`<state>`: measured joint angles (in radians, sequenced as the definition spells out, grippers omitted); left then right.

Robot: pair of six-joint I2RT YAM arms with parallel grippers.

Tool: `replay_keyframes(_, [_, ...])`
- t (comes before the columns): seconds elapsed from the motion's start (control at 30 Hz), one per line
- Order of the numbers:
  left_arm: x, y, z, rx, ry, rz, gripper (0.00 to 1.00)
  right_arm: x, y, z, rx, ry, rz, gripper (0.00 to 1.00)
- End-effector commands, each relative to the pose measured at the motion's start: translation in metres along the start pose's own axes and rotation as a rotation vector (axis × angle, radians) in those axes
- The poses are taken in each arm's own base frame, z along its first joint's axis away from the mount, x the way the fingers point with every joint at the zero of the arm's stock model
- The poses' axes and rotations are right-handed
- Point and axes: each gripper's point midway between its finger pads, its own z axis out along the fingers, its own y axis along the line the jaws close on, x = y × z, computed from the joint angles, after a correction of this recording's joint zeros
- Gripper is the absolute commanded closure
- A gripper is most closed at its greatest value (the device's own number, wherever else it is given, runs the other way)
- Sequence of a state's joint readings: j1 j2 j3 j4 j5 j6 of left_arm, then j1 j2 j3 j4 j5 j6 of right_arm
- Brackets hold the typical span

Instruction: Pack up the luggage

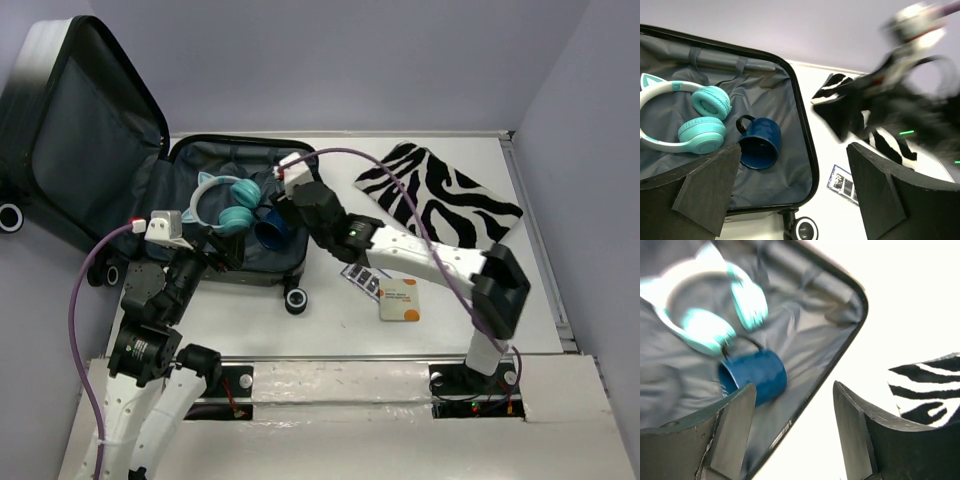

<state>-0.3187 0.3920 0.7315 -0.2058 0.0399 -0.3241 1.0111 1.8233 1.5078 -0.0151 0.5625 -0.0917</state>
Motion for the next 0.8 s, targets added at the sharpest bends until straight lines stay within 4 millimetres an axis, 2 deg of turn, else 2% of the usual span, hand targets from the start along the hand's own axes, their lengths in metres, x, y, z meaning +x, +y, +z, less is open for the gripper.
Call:
replay_keyframes(0.0, [-0.018, -0.012, -0.002, 0.047, -0.068, -0.010, 0.01, -0.006, -0.022, -0.050, -0.035, 0.004, 0.188, 0.31])
replay_keyframes(0.03, [-0.016, -0.013, -0.002, 0.056, -0.065, -0.018, 0.01, 0.009, -0.030, -0.056, -0.020, 0.042, 0.244, 0.31])
replay_keyframes(0.07, [-0.014, -0.019, -0.002, 0.092, -0.059, -0.028, 0.01, 0.017, -0.045, -0.072, -0.001, 0.066, 0.277, 0.30])
replay_keyframes(0.1, [-0.011, -0.024, -0.001, 0.119, -0.051, -0.029, 0.01, 0.063, -0.062, -0.074, 0.056, 0.151, 0.330, 0.31])
replay_keyframes(0.13, [-0.004, -0.029, 0.001, 0.155, -0.030, -0.035, 0.01, 0.087, -0.074, -0.081, 0.074, 0.204, 0.365, 0.30])
replay_keyframes(0.17, [-0.004, -0.038, 0.003, 0.199, -0.026, -0.043, 0.01, 0.090, -0.091, -0.095, 0.080, 0.197, 0.435, 0.30])
replay_keyframes(0.2, [0.003, -0.053, 0.001, 0.289, 0.014, -0.054, 0.01, 0.106, -0.105, -0.100, 0.091, 0.220, 0.497, 0.31])
replay_keyframes(0.23, [0.016, -0.063, 0.006, 0.335, 0.077, -0.100, 0.01, 0.148, -0.123, -0.106, 0.115, 0.292, 0.592, 0.31])
replay_keyframes(0.27, [0.020, -0.080, 0.003, 0.435, 0.114, -0.116, 0.01, 0.146, -0.139, -0.119, 0.124, 0.253, 0.649, 0.32])
replay_keyframes(0.3, [0.026, -0.086, 0.005, 0.468, 0.153, -0.151, 0.01, 0.155, -0.149, -0.126, 0.148, 0.249, 0.684, 0.32])
replay_keyframes(0.33, [0.044, -0.091, 0.011, 0.489, 0.234, -0.239, 0.01, 0.176, -0.163, -0.133, 0.196, 0.268, 0.714, 0.32])
replay_keyframes(0.4, [0.061, -0.120, 0.007, 0.612, 0.306, -0.322, 0.01, 0.182, -0.183, -0.145, 0.249, 0.235, 0.748, 0.32])
replay_keyframes(0.43, [0.065, -0.114, 0.015, 0.567, 0.307, -0.336, 0.01, 0.182, -0.181, -0.147, 0.238, 0.232, 0.753, 0.33])
replay_keyframes(0.47, [0.077, -0.132, 0.009, 0.605, 0.353, -0.343, 0.01, 0.186, -0.191, -0.148, 0.264, 0.229, 0.768, 0.33])
replay_keyframes(0.5, [0.083, -0.134, 0.015, 0.563, 0.346, -0.352, 0.01, 0.189, -0.195, -0.149, 0.271, 0.231, 0.777, 0.33])
replay_keyframes(0.53, [0.101, -0.156, 0.012, 0.577, 0.397, -0.365, 0.01, 0.194, -0.202, -0.150, 0.278, 0.233, 0.806, 0.34])
replay_keyframes(0.57, [0.111, -0.166, 0.009, 0.581, 0.423, -0.368, 0.02, 0.196, -0.204, -0.149, 0.272, 0.227, 0.822, 0.34])
replay_keyframes(0.6, [0.135, -0.176, 0.012, 0.563, 0.486, -0.361, 0.03, 0.200, -0.206, -0.149, 0.273, 0.226, 0.840, 0.34])
replay_keyframes(0.67, [0.162, -0.191, 0.010, 0.546, 0.552, -0.352, 0.07, 0.205, -0.208, -0.147, 0.260, 0.218, 0.875, 0.37])
replay_keyframes(0.7, [0.190, -0.202, 0.008, 0.529, 0.620, -0.347, 0.08, 0.215, -0.209, -0.148, 0.269, 0.229, 0.899, 0.38])
replay_keyframes(0.77, [0.214, -0.210, 0.009, 0.508, 0.665, -0.364, 0.10, 0.214, -0.205, -0.146, 0.238, 0.212, 0.922, 0.40])
